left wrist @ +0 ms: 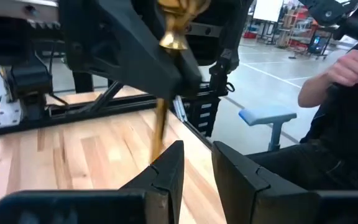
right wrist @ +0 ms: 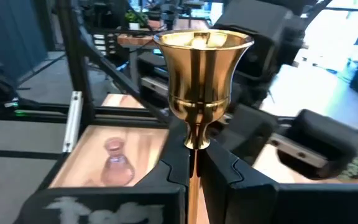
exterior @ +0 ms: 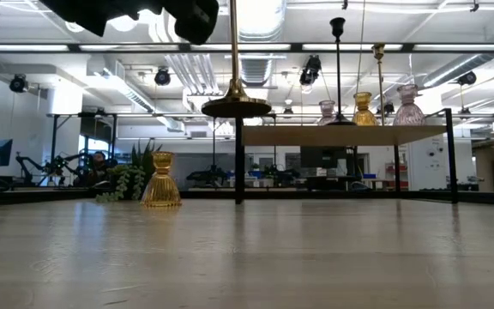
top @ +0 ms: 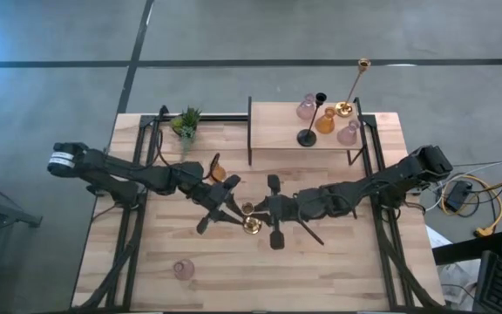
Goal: Pick & Place candle stick holders
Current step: Put the gold candle holder on the shelf
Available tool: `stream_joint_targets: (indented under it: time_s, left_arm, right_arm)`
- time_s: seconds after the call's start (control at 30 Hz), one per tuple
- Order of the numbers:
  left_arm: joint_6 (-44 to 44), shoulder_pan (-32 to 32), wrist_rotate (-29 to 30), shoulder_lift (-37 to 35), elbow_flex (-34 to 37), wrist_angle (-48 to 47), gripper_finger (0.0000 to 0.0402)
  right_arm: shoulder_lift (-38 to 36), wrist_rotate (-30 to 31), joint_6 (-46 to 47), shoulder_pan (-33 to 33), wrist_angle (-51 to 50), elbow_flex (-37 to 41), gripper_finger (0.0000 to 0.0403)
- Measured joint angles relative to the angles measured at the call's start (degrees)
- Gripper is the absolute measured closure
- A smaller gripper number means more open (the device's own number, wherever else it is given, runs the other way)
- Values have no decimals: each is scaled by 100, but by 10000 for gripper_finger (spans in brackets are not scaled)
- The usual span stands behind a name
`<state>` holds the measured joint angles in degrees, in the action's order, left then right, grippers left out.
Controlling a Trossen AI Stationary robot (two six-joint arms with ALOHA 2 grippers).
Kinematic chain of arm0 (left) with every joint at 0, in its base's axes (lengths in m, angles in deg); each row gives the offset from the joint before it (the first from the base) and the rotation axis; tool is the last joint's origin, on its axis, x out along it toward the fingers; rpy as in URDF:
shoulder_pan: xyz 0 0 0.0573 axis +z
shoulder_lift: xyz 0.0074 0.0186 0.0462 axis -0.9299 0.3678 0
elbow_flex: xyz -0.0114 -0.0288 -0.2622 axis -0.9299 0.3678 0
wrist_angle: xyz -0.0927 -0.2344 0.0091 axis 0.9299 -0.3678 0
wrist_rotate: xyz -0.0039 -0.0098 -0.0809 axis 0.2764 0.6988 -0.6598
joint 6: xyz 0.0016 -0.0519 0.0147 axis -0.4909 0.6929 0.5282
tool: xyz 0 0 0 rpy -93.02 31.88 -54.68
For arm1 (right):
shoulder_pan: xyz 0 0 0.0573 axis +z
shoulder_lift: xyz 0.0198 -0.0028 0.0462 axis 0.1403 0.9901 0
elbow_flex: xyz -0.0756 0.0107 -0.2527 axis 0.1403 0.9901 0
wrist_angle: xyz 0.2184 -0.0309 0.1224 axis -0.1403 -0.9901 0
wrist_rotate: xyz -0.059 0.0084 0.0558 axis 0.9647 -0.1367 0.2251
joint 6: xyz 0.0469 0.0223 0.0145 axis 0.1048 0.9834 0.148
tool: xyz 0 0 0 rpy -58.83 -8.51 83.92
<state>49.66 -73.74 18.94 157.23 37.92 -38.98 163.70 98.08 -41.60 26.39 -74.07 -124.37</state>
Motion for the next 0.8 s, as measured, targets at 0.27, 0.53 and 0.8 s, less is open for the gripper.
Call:
stream_joint_targets:
  time_s: [0.27,0.53,0.8]
  left_arm:
    - [-191,-4,469,2,-6,25,314]
    - [-243,-11,578,2,-30,34,314]
    - [-347,-13,804,2,-29,20,314]
  right_arm:
    - [0,4,-43,-7,-32,-49,392]
    - [-2,0,-40,-2,-19,-52,392]
    - [-2,7,-38,-4,-26,-52,392]
